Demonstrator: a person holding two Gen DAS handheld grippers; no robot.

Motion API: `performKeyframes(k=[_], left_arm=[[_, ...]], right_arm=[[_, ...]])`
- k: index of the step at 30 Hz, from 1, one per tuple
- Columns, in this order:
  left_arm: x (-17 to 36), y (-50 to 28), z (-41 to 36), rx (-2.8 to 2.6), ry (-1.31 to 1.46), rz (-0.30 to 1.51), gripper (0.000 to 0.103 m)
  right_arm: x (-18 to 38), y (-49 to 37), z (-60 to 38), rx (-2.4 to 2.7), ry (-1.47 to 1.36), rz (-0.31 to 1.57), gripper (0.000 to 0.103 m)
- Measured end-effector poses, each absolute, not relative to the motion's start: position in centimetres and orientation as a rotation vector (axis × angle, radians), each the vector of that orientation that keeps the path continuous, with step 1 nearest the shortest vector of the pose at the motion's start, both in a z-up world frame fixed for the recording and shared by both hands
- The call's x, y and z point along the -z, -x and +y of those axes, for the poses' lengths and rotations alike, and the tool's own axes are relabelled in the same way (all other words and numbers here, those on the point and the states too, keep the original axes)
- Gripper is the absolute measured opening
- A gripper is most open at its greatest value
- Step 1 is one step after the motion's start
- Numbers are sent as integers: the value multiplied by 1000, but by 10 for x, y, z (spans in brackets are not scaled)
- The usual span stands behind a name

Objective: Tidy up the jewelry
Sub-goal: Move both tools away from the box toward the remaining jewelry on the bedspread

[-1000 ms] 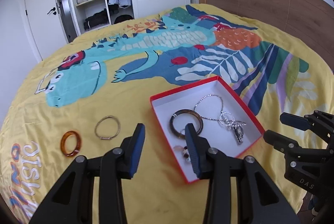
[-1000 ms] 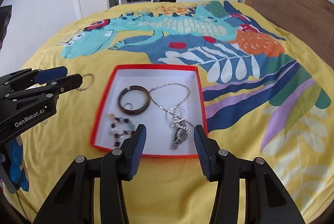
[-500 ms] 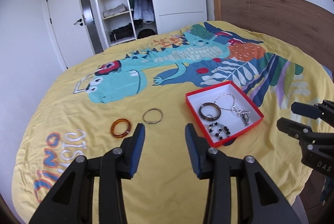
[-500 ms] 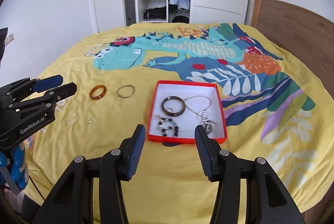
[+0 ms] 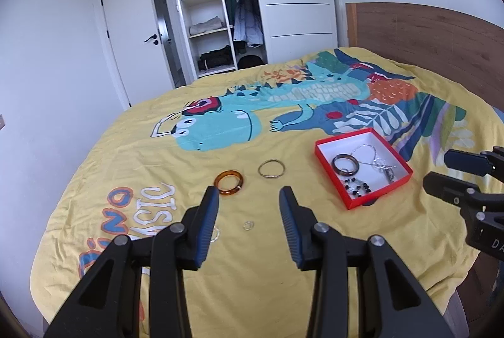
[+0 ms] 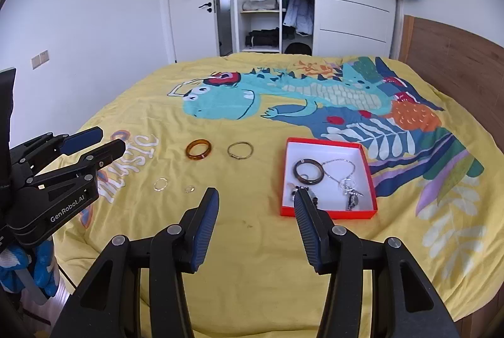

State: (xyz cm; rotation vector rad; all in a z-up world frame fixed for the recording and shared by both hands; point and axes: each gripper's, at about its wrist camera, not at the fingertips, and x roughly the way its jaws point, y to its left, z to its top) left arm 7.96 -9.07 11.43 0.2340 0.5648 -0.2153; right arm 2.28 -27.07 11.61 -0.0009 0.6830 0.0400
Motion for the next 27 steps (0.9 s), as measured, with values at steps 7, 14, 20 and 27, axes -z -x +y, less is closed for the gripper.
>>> performKeyframes(k=[7,14,20,27], left_arm=[[-106,-86,-68,182,-212,575,38],[-83,-104,-49,144,-205,618,38],[-65,-121,-34,122,-189,654,38],[-45,-136,-20,103,-163,693,38]], right_arm=[[-115,-27,-250,-68,25,686,49],[-98,-43,-238,-90,35,719,49],[-80,-58,-228,-111,38,752,49],[-64,-74,-226,-126,23,779,49]])
